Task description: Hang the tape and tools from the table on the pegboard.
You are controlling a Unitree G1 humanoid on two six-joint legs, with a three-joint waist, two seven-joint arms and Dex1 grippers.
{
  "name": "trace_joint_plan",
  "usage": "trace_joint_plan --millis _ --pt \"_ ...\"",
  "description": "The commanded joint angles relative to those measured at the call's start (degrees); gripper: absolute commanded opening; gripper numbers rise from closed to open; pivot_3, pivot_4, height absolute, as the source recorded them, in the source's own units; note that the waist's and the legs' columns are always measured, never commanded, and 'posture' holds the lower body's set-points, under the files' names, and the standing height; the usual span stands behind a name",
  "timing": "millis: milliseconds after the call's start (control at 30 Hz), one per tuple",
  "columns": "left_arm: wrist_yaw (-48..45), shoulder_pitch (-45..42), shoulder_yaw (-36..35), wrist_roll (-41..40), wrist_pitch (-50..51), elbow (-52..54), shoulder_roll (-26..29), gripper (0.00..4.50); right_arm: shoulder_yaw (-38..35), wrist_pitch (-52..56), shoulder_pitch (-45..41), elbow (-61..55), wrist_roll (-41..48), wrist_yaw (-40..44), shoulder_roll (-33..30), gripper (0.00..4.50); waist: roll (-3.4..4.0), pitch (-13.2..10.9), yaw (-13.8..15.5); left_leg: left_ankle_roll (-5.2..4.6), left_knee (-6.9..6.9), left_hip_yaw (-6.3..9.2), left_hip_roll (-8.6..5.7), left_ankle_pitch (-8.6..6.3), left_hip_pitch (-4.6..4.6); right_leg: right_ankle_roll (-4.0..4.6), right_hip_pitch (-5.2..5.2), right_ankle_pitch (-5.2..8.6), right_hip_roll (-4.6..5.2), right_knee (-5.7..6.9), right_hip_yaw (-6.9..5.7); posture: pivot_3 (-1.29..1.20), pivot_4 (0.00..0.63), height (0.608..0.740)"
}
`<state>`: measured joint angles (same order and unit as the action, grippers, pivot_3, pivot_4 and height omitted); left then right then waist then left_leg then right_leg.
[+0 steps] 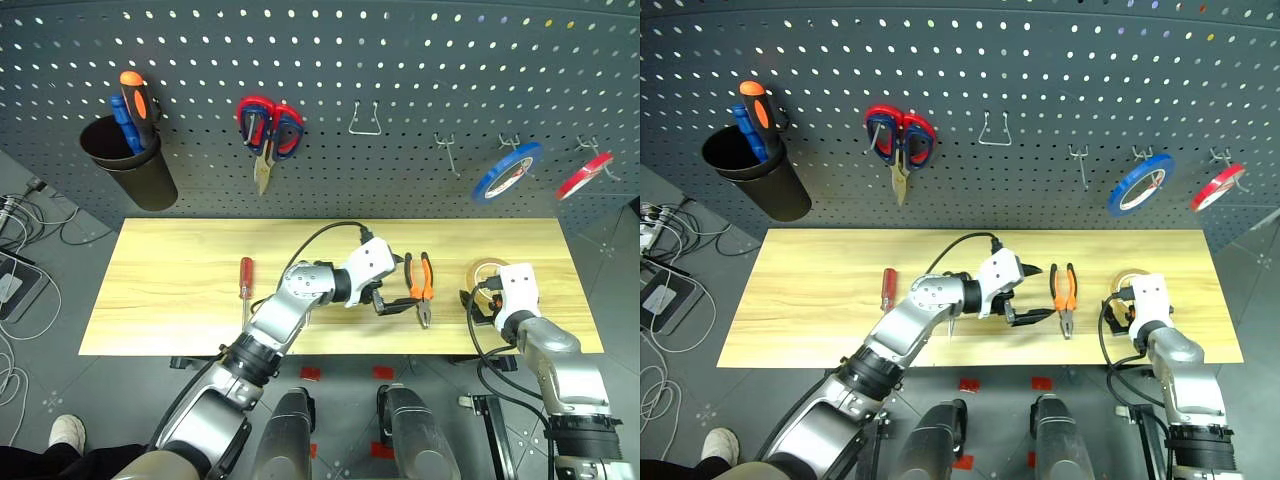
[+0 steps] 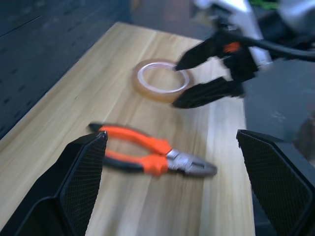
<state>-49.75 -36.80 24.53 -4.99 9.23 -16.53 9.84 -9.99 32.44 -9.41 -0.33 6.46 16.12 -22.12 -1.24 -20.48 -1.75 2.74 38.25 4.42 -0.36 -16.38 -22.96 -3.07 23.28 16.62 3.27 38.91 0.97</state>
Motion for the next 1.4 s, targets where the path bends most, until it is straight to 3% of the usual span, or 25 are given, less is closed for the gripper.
trace_joint_plan --millis 33,433,533,833,900,1167,1400 --pt "-1.8 -1.8 0.2 0.4 -3.5 -3.1 -2.0 4.44 -1.1 -2.6 -1.0 2.6 0.2 -0.2 -0.5 4.50 -0.02 -0.7 -0.1 0.00 0.00 0.00 0.01 0.00 -0.01 0.00 0.01 0.00 -0.01 0.01 -0.01 -0.01 0.452 0.740" --pt "-3.5 -4.5 -0.7 1.6 -6.7 -8.1 -4.7 4.44 -2.5 -3.4 -6.1 12.0 3.1 0.8 0.8 4.50 -0.06 -3.0 0.0 0.01 0.20 -0.01 0.03 0.00 -0.07 -0.02 0.04 -0.01 0.00 0.10 -0.02 0.02 0.484 0.740" --pt "-3.9 -5.0 -0.9 1.7 -6.9 -8.7 -4.7 4.50 -2.3 -3.7 -6.7 13.0 3.3 1.4 0.9 3.87 -0.17 -3.2 0.0 0.01 0.20 0.00 0.03 0.00 -0.07 -0.02 0.03 -0.01 -0.01 0.11 -0.03 0.03 0.491 0.740" --pt "-4.0 -5.9 -2.1 2.2 -7.6 -9.9 -4.6 4.50 -1.7 -5.6 -7.3 15.0 2.0 0.7 0.5 0.89 -0.40 -3.5 0.1 0.02 0.20 0.00 0.04 0.01 -0.06 -0.02 0.03 -0.01 -0.01 0.09 -0.04 0.03 0.480 0.740" --pt "-4.2 -5.8 -2.2 2.2 -7.6 -9.5 -4.5 4.50 -1.8 -6.3 -7.3 15.3 1.7 0.2 0.6 0.46 -0.43 -3.6 0.1 0.02 0.20 0.01 0.04 0.01 -0.06 -0.02 0.03 -0.01 -0.01 0.10 -0.04 0.03 0.479 0.740" --pt "-5.2 -4.5 -3.2 0.8 -8.0 -5.8 -4.7 4.50 -1.6 -8.0 -5.3 13.1 0.2 -2.1 0.9 0.46 -0.41 -3.5 0.1 0.04 0.21 0.05 0.04 0.02 -0.06 -0.04 0.03 -0.02 0.01 0.09 -0.03 0.02 0.436 0.740" --pt "-3.0 2.9 -7.8 -2.7 -3.7 10.7 -0.3 4.50 0.9 -12.1 2.6 -2.8 -4.7 -6.1 0.5 0.46 -0.07 -3.2 0.1 0.38 0.08 0.17 0.16 0.22 -0.29 -0.05 0.33 -0.02 0.15 0.05 -0.05 -0.01 0.340 0.740"
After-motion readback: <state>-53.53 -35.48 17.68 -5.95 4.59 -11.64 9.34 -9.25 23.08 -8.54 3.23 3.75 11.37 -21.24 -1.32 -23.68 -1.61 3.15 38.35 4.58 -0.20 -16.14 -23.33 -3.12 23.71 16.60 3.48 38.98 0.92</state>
